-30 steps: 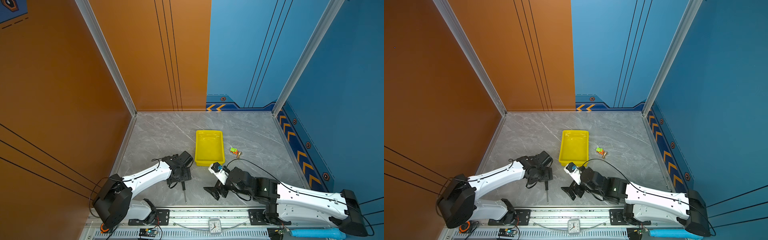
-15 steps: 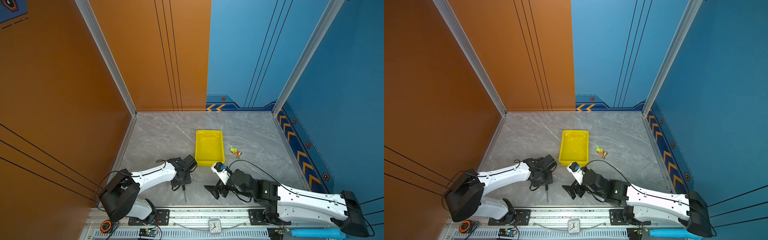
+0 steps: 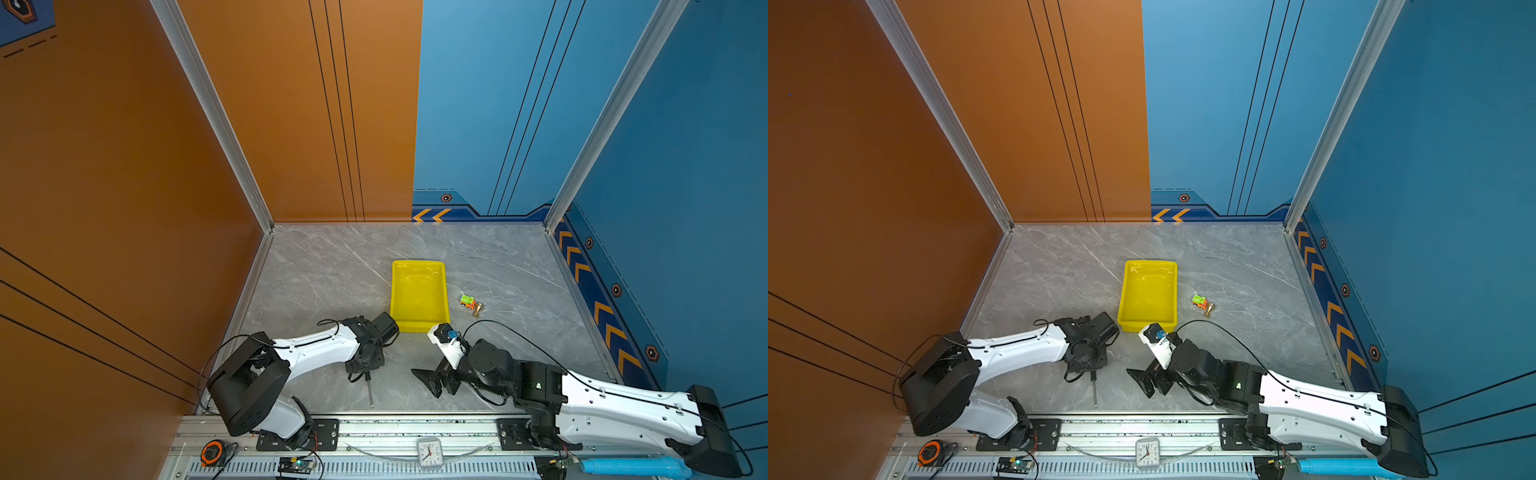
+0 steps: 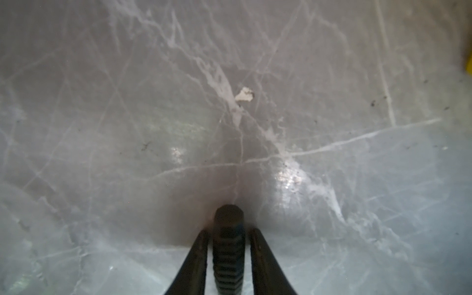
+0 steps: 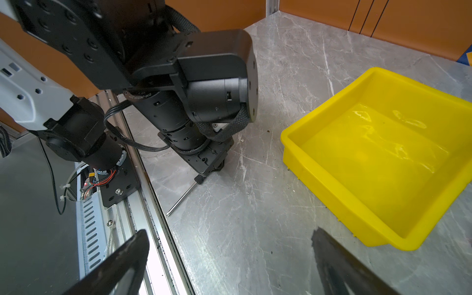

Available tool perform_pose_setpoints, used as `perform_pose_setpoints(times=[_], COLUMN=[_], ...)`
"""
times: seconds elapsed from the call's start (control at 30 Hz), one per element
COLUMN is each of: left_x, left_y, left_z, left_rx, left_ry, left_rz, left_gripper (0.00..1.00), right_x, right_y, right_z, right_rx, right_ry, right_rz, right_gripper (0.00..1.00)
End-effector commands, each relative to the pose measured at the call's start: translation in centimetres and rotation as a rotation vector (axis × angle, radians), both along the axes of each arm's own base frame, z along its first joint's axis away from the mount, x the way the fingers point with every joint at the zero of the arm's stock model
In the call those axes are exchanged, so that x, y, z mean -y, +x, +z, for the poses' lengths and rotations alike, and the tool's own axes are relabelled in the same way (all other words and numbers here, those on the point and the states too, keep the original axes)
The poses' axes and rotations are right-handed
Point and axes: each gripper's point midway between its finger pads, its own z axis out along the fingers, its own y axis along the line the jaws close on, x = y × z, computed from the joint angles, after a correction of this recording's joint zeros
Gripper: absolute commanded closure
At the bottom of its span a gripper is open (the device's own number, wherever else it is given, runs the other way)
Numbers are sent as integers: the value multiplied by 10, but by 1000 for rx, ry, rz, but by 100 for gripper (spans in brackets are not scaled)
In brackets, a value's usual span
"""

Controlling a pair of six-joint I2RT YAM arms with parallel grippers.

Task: Put the screwdriver in the bin
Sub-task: Pick up the screwdriver from the bottom-center of the table.

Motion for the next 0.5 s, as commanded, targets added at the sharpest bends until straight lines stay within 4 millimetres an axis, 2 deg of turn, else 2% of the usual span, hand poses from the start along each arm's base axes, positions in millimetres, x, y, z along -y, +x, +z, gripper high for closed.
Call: perform_pose_setpoints(times=[0.0, 0.4, 0.47], left_x=[-7, -7, -7], left_y=[-3, 2, 5], left_z=[-6, 1, 6], left_rx=[-8, 23, 36], left_ry=[50, 39, 30], left_rz=[-1, 4, 2], left_gripper=[77, 100, 100], right_x=[9, 12, 12], right_y=[5, 15, 17], right_z=[-4, 2, 4], right_rx=[11, 25, 25], right_ry=[-11, -1, 0], right_rz=[-42, -59, -61], right_gripper=[0, 0, 0])
